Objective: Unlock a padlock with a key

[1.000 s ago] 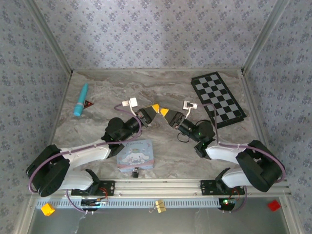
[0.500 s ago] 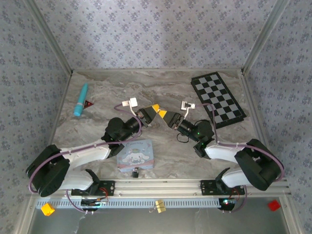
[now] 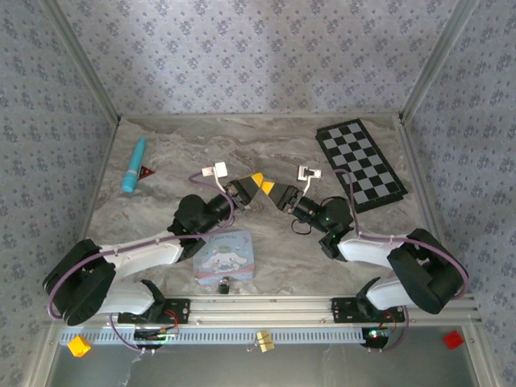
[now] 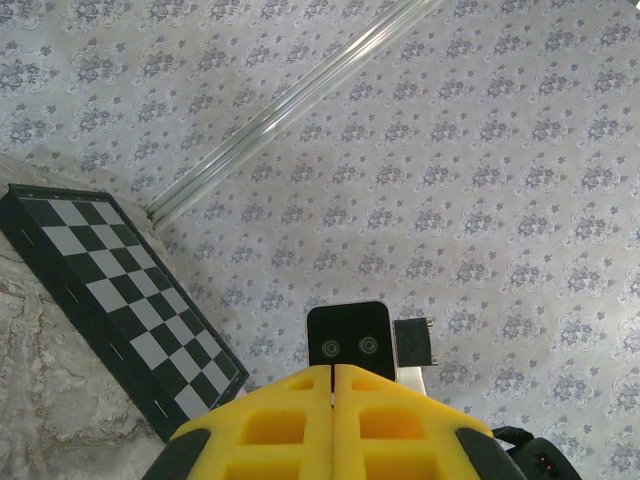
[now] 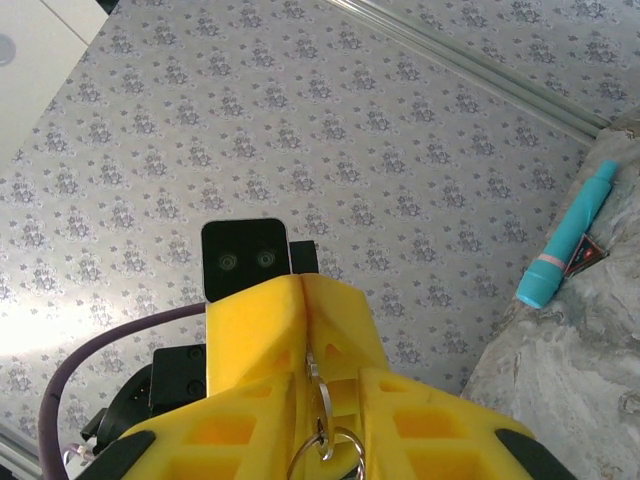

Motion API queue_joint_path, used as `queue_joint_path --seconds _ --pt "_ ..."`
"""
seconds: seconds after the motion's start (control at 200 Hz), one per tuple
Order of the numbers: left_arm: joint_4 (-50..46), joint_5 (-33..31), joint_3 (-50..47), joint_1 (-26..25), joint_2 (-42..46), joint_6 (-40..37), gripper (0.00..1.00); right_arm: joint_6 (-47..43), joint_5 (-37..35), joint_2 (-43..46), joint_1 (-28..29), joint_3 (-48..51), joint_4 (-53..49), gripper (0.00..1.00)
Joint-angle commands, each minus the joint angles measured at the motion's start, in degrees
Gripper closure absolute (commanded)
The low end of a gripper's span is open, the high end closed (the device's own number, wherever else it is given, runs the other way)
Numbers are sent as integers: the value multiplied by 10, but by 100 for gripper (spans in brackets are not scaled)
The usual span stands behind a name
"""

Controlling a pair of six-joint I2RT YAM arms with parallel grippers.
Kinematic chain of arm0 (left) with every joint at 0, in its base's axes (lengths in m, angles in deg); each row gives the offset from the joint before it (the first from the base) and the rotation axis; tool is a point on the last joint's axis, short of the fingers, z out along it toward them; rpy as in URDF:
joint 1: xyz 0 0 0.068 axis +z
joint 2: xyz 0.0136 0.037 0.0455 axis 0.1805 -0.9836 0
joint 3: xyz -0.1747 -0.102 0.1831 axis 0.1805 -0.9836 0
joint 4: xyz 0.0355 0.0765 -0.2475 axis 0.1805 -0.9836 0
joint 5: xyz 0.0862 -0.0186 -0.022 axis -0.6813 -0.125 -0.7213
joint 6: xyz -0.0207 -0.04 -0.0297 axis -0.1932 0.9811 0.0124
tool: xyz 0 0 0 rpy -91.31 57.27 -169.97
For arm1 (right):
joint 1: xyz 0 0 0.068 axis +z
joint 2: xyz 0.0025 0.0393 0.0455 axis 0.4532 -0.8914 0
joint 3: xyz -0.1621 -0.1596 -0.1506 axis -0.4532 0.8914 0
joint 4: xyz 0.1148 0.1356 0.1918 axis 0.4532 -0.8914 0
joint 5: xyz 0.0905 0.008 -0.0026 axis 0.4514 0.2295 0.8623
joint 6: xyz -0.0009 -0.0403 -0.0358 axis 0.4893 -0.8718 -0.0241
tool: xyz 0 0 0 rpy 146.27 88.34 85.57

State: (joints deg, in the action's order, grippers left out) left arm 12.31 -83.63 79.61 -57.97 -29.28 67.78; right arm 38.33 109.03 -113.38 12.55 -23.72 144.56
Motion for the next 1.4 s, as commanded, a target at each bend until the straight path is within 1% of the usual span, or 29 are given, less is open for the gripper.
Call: queue_joint_path --seconds 0.0,0.305,0.42,0.46,0.49,0.525,0.62,0.66,0.705,0.74,0.78,0.84,0.934,1.084,1.159,1.209,1.239,1.264,1.394 --pt "20 4 0 3 2 1 100 -1 13 -6 3 -18 13 81" --pt "19 2 -2 3 3 -1 100 1 13 -5 1 -14 13 88" --pt "4 -1 -4 5 7 -4 99 1 17 0 -4 -13 4 91" --pt "-9 -1 -3 9 12 -6 95 -1 19 3 -6 -14 -6 93" --pt "-25 2 -2 13 17 -8 89 -4 21 7 -9 -13 -18 94" --pt "-50 7 1 20 23 -9 79 -9 22 12 -11 -14 -38 95" --pt "-134 38 12 50 49 -23 55 -30 27 35 -20 -16 -123 100" --pt "-168 50 15 65 63 -31 46 -41 29 48 -24 -19 -161 100" --pt "-200 61 15 79 80 -45 37 -60 33 62 -27 -26 -217 100" --pt "-221 71 14 90 91 -58 32 -83 40 74 -28 -35 -269 100" --pt "-247 82 16 101 105 -73 29 -113 52 85 -28 -52 -330 100" --pt "-284 103 20 116 119 -90 27 -153 67 100 -26 -72 -399 100" --pt "-333 132 25 131 139 -117 25 -197 76 122 -25 -85 -460 100" --pt "-406 160 38 136 162 -162 23 -270 80 143 -22 -120 -576 100" --pt "-470 162 56 136 169 -190 23 -302 79 149 -19 -134 -621 100" --pt "-540 147 78 136 174 -215 23 -327 71 155 -17 -144 -655 100" --pt "-597 126 99 136 176 -230 23 -332 63 159 -13 -150 -683 100" --pt "-648 107 119 136 176 -239 22 -356 54 162 -12 -156 -705 100" --pt "-925 -24 235 135 154 -274 19 -417 -1 182 0 -177 -801 100"
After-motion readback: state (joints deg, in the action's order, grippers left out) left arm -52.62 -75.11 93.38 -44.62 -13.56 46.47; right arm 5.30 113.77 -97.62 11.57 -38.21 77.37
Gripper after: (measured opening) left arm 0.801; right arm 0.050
